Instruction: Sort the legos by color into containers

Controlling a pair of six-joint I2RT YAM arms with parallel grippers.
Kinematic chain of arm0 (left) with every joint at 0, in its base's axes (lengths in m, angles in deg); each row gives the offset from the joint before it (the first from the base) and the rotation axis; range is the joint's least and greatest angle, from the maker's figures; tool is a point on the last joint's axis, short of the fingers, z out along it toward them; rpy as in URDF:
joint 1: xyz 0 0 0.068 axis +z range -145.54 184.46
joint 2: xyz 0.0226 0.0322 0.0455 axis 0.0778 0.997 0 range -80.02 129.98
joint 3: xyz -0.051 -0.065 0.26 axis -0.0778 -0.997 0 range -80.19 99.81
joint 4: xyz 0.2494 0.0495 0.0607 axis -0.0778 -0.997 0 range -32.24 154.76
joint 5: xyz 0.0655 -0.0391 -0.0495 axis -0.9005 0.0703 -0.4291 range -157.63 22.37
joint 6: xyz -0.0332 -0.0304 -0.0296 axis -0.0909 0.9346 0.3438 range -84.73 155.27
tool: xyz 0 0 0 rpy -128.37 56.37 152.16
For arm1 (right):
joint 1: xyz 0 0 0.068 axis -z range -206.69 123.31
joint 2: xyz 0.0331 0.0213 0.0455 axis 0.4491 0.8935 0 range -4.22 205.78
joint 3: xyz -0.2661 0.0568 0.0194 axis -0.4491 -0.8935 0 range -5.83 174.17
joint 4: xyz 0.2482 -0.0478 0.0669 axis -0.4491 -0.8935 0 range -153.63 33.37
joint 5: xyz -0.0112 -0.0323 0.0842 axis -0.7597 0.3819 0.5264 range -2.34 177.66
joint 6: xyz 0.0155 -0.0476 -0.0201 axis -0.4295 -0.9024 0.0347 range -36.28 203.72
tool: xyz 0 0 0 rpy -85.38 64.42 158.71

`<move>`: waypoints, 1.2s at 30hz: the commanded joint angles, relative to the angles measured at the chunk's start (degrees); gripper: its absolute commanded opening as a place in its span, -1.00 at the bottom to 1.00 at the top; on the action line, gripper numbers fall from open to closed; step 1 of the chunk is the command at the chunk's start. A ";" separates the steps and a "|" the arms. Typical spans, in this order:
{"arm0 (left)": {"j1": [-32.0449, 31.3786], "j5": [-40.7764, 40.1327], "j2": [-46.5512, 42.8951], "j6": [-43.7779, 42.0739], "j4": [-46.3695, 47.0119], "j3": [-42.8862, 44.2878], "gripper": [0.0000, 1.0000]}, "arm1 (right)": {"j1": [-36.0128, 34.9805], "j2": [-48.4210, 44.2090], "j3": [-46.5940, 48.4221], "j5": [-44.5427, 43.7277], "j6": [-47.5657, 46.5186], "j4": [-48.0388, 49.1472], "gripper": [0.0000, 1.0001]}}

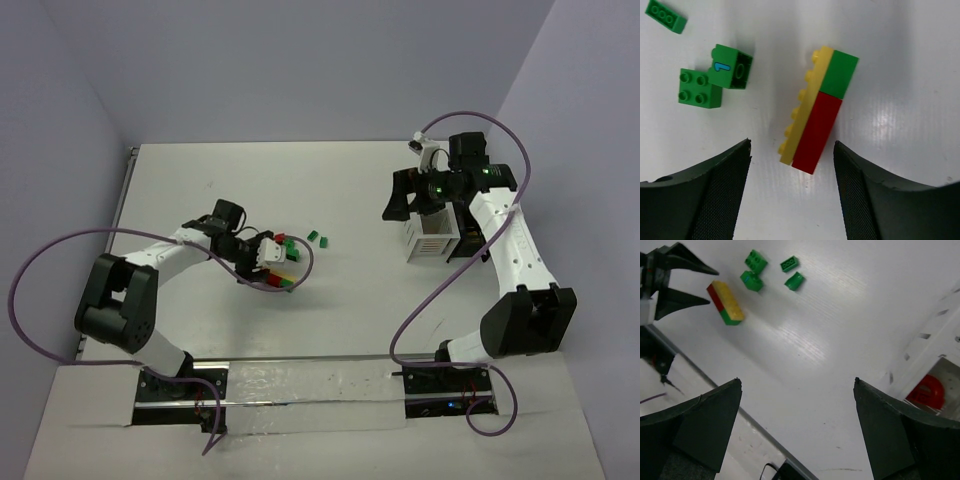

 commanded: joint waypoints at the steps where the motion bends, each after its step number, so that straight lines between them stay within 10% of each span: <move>1: -0.87 -0.28 1.44 -1.56 5.92 -1.08 0.40 | -0.42 -0.80 -2.77 7.53 2.19 0.17 1.00; 9: -4.49 -1.00 1.37 -4.12 5.71 -3.58 0.37 | -0.48 2.21 -6.33 15.31 5.81 2.73 1.00; 17: -6.35 -2.58 2.25 -2.52 3.38 -1.51 -0.39 | -0.41 1.75 -6.14 15.03 7.61 3.98 1.00; 21: -7.64 -5.79 -1.01 11.93 7.14 0.57 -1.00 | 0.28 -0.88 -6.64 13.59 10.87 8.13 1.00; 28: -8.56 -16.69 -11.55 47.51 11.94 8.45 -1.00 | -0.56 -3.45 -5.23 13.86 24.30 18.99 1.00; 36: -11.69 -23.27 -15.37 56.02 9.12 13.89 -1.00 | -10.92 2.08 -2.33 18.05 32.28 26.03 0.97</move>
